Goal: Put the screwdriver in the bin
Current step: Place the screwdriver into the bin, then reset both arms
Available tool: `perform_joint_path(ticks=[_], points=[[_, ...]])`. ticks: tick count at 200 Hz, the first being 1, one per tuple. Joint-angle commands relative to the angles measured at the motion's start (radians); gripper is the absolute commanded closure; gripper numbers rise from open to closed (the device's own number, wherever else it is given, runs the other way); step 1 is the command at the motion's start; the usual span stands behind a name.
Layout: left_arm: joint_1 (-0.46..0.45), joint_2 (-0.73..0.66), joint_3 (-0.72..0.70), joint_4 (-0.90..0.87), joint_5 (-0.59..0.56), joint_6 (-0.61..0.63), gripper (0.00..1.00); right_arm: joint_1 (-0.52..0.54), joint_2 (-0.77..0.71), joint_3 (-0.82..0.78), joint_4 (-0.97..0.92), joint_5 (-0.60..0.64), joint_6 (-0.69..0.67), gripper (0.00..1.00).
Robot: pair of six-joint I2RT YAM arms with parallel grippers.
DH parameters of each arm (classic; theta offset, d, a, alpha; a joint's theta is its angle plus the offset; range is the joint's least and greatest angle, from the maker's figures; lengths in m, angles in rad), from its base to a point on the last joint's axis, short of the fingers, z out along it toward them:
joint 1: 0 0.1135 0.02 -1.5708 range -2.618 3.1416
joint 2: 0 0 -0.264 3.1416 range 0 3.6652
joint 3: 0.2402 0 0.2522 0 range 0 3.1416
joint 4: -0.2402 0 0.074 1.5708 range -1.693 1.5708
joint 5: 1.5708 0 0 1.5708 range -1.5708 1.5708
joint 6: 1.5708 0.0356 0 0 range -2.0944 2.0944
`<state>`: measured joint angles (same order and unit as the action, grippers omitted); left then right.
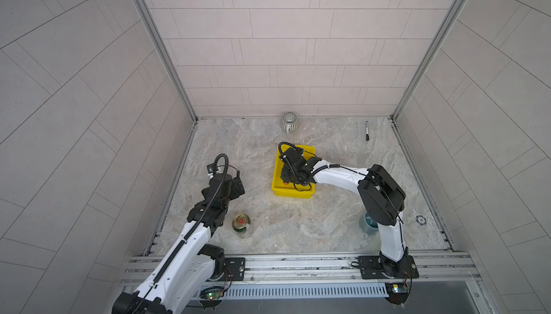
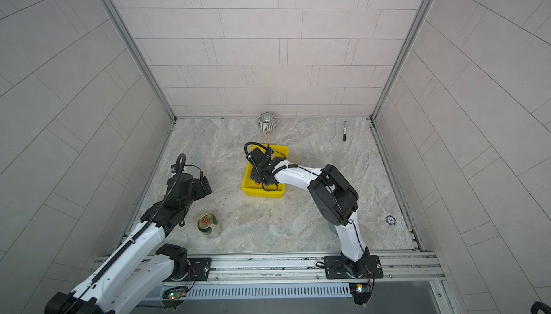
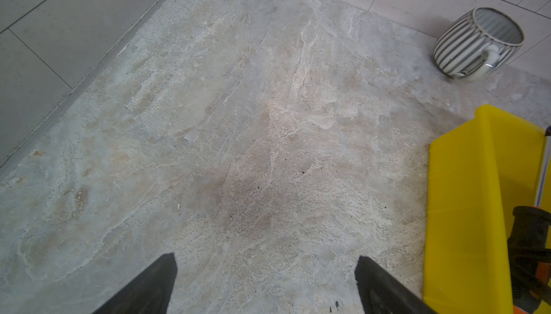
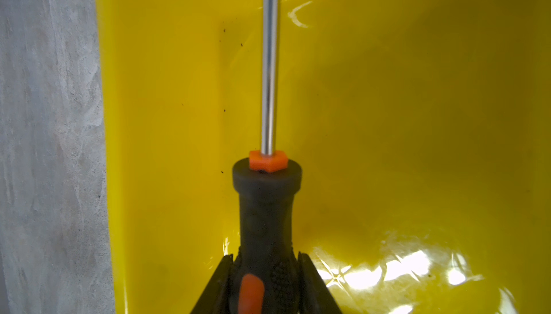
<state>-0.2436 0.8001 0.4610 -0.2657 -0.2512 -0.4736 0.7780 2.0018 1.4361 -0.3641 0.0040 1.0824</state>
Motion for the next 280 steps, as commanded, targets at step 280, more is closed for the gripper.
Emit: perform_joint_path(ticks=[280], points=[[-0.003, -0.007, -0.013, -0.012, -0.013, -0.007, 0.0, -0.208, -0.174, 0.009, -0.468, 0.151, -0.557, 0.55]])
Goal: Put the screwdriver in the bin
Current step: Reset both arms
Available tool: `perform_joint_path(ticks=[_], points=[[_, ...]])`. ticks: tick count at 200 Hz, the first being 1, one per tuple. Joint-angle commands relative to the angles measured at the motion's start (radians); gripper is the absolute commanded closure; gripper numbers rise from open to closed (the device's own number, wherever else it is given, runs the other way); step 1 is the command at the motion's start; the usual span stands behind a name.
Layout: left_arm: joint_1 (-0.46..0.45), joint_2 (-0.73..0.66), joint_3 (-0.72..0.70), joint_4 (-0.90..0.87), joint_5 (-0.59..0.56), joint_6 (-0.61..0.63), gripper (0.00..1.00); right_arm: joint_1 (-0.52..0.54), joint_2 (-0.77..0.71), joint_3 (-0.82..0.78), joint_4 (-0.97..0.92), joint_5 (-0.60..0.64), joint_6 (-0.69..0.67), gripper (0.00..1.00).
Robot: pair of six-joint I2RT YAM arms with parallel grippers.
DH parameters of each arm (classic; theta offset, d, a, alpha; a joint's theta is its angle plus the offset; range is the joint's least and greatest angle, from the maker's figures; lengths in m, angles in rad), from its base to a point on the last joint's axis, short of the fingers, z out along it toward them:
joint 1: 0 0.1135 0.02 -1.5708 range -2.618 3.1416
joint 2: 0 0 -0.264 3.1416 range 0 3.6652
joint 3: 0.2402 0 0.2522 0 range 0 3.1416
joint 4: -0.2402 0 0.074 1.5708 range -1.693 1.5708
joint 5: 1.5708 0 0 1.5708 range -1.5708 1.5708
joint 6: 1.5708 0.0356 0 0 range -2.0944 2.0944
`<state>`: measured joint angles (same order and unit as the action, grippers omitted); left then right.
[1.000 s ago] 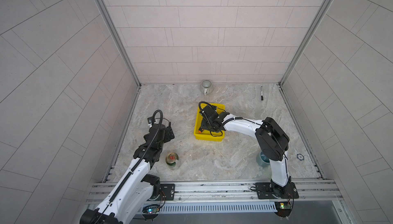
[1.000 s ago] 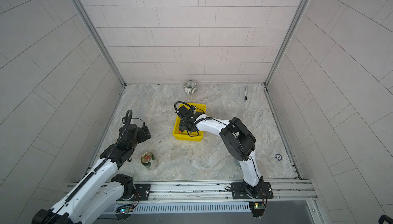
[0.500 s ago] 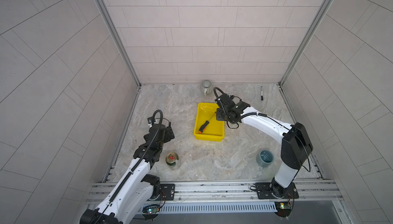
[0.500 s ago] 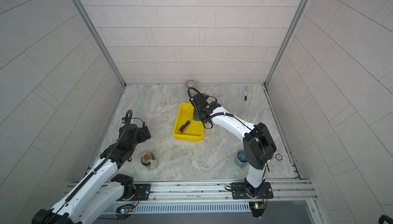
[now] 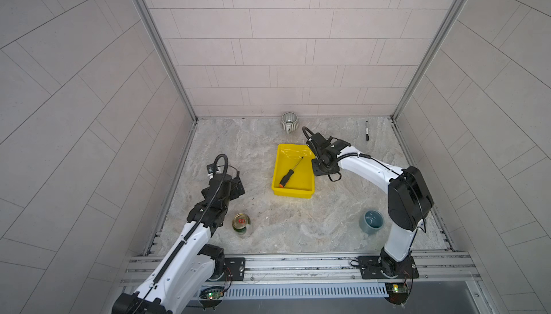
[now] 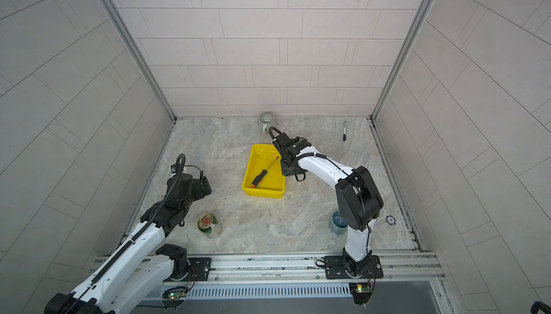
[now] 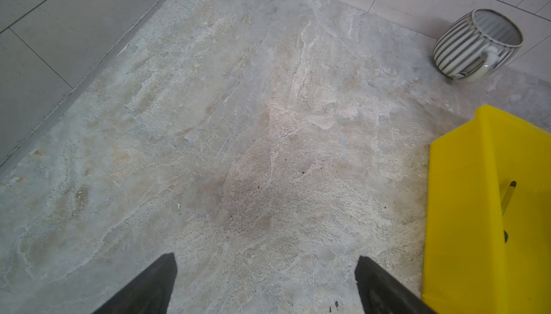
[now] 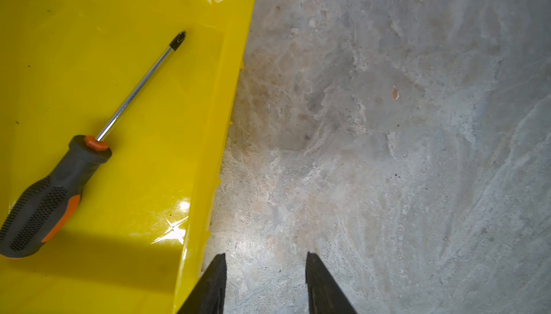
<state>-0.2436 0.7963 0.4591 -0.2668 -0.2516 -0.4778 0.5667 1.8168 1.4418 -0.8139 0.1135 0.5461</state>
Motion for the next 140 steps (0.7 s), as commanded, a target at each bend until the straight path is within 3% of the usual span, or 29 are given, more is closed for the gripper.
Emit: perform_joint_path(ticks=[1, 37, 57, 82, 93, 108, 124, 140], points=[[-0.003, -0.004, -0.011, -0.011, -0.013, -0.002, 0.0, 0.004, 0.011, 0.004, -0.018, 0.042, -0.021, 0.55], [-0.003, 0.003, -0.01, -0.01, -0.013, -0.002, 0.0, -0.036, -0.04, 0.014, -0.056, 0.139, -0.055, 0.52], [-0.003, 0.009, -0.008, -0.012, -0.014, -0.003, 0.0, -0.081, -0.13, 0.002, -0.058, 0.198, -0.086, 0.31], [-0.003, 0.01, -0.007, -0.011, -0.013, -0.004, 0.0, -0.113, -0.26, -0.023, -0.033, 0.401, -0.12, 0.19], [-0.004, 0.011, -0.007, -0.01, -0.012, -0.003, 0.0, -0.111, -0.315, -0.074, 0.046, 0.504, -0.203, 0.17], [-0.003, 0.01, -0.008, -0.011, -0.012, -0.007, 0.0, -0.107, -0.386, -0.203, 0.229, 0.658, -0.303, 0.01], [-0.003, 0.01, -0.007, -0.011, -0.013, -0.006, 0.0, -0.111, -0.447, -0.339, 0.4, 0.788, -0.345, 0.0], [-0.003, 0.01, -0.007, -0.014, -0.015, -0.007, 0.0, -0.156, -0.486, -0.395, 0.429, 0.802, -0.301, 0.0]])
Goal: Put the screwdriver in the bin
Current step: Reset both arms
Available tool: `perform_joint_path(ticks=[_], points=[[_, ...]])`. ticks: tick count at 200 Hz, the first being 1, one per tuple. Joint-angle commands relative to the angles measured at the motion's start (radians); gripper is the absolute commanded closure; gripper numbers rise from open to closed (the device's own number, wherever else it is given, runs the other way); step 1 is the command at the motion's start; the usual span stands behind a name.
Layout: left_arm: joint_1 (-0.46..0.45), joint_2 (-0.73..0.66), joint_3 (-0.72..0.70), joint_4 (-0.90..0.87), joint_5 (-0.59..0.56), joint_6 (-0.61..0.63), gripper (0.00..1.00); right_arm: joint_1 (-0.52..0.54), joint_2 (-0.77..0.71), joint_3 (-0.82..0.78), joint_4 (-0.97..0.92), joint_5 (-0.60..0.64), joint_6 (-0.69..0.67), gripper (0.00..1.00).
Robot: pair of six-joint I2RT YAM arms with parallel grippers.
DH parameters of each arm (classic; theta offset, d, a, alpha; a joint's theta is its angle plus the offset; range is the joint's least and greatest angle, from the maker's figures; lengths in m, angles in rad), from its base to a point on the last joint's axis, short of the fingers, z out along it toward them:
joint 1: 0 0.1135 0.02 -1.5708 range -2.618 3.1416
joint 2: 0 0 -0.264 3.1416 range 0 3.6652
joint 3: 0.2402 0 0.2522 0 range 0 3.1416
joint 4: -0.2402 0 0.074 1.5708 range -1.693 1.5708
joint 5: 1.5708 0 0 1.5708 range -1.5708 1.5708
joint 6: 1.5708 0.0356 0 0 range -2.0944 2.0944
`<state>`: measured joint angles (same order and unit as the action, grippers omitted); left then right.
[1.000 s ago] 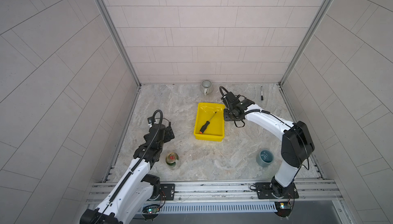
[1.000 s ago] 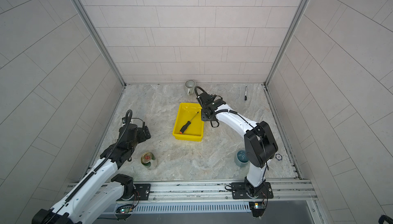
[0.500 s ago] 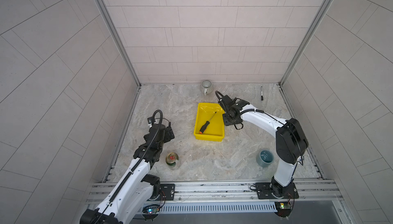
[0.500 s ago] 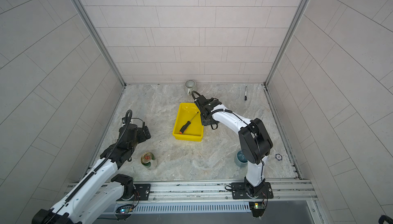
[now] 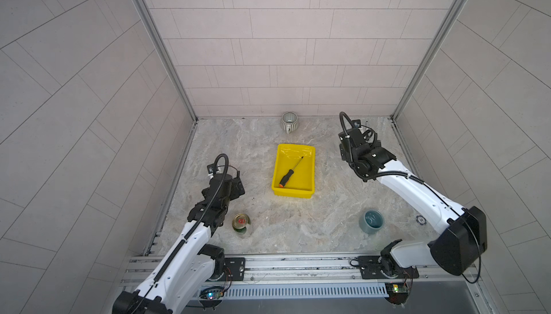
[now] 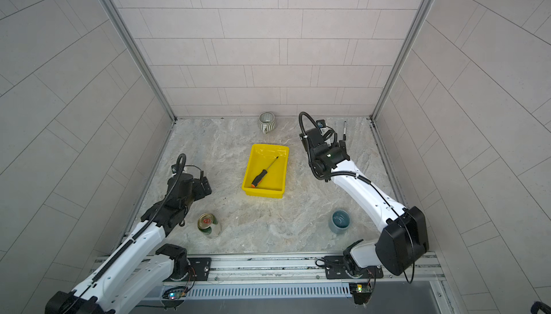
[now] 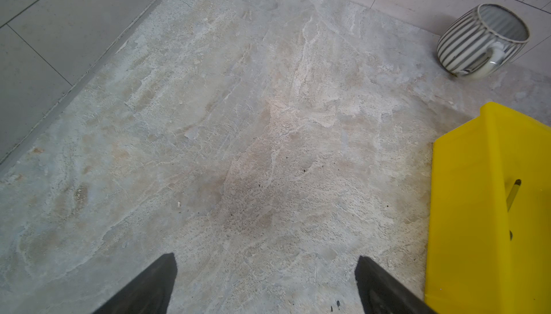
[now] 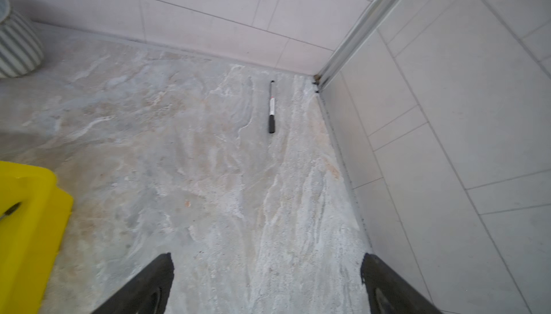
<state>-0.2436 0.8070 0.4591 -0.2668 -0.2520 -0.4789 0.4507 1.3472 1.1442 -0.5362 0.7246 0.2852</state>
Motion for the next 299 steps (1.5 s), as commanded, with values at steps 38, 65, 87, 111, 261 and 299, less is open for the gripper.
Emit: perform_joint_path(ticks=[38, 65, 87, 111, 261, 299], points=[[-0.004, -0.005, -0.008, -0.014, -0.015, -0.006, 0.0, -0.135, -0.065, -0.132, 0.171, -0.03, -0.059, 0.01], [-0.004, -0.002, -0.007, -0.015, -0.019, -0.007, 0.0, -0.24, -0.096, -0.228, 0.287, -0.18, -0.012, 0.01], [-0.004, -0.006, -0.008, -0.017, -0.02, -0.007, 0.0, -0.294, -0.092, -0.381, 0.522, -0.186, -0.055, 0.01], [-0.003, -0.01, -0.01, -0.015, -0.019, -0.008, 0.0, -0.296, -0.076, -0.595, 0.874, -0.146, -0.19, 0.0], [-0.003, 0.016, -0.002, -0.015, -0.033, -0.008, 0.0, -0.349, 0.239, -0.853, 1.661, -0.366, -0.261, 0.0], [-0.003, 0.018, -0.001, -0.014, -0.032, -0.009, 0.0, -0.354, 0.232, -0.818, 1.583, -0.329, -0.244, 0.01]])
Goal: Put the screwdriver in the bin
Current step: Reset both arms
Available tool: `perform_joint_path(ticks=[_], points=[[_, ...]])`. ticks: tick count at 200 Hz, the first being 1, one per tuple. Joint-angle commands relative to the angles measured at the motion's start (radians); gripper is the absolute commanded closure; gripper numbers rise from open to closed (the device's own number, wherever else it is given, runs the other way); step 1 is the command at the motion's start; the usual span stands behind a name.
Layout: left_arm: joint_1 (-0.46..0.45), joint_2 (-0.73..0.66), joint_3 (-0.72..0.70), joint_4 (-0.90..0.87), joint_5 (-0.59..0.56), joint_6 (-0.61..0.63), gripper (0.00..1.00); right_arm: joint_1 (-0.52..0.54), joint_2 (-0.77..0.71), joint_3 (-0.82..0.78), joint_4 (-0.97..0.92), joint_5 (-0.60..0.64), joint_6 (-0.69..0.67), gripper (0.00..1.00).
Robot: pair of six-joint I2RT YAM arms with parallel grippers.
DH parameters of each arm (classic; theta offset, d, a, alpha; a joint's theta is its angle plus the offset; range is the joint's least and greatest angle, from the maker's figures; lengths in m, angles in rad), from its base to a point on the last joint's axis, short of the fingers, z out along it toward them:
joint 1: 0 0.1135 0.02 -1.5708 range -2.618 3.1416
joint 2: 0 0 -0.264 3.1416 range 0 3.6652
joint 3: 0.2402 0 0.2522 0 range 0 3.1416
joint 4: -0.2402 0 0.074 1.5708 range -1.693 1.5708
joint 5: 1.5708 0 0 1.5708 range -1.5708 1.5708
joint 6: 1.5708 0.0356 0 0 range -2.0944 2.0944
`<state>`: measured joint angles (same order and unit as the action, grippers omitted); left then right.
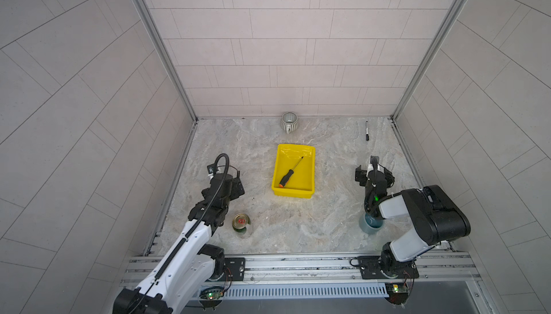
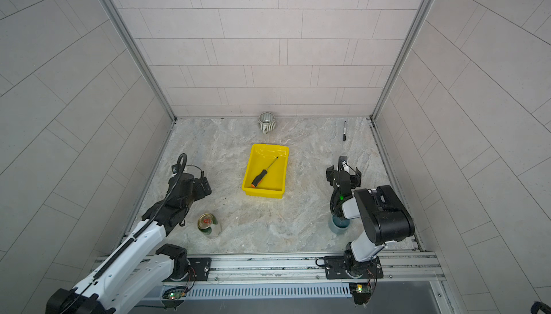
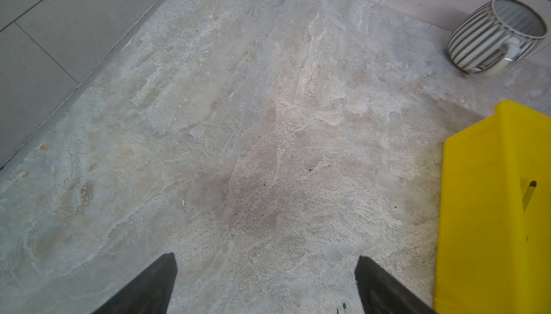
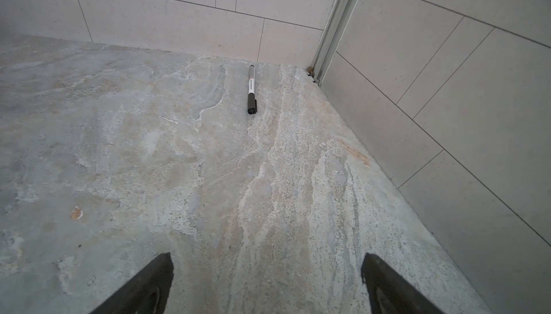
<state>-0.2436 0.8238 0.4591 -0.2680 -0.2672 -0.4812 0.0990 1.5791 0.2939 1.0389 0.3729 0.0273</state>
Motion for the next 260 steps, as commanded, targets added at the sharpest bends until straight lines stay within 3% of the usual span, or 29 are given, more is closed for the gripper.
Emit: perform_joint_path(ticks=[1, 99, 168, 213, 234, 260], points=[[-0.003, 0.001, -0.001, -0.013, -0.017, -0.007, 0.0, -0.002, 0.001, 0.035, 0.005, 0.027, 0.015, 0.0], [-0.003, 0.01, -0.023, 0.004, -0.024, -0.05, 0.0, 0.007, 0.01, 0.048, -0.009, 0.05, 0.007, 0.0], [-0.002, 0.043, 0.068, 0.029, -0.206, -0.089, 0.0, 0.007, 0.01, 0.049, -0.008, 0.05, 0.008, 0.01], [0.006, 0.141, 0.151, 0.192, -0.289, 0.184, 0.0, 0.007, 0.01, 0.048, -0.009, 0.05, 0.007, 0.01], [0.01, 0.206, 0.144, 0.333, -0.294, 0.346, 0.0, 0.007, 0.01, 0.048, -0.009, 0.05, 0.007, 0.0], [0.041, 0.288, 0.082, 0.559, -0.246, 0.455, 0.0, 0.007, 0.01, 0.049, -0.009, 0.05, 0.008, 0.01]])
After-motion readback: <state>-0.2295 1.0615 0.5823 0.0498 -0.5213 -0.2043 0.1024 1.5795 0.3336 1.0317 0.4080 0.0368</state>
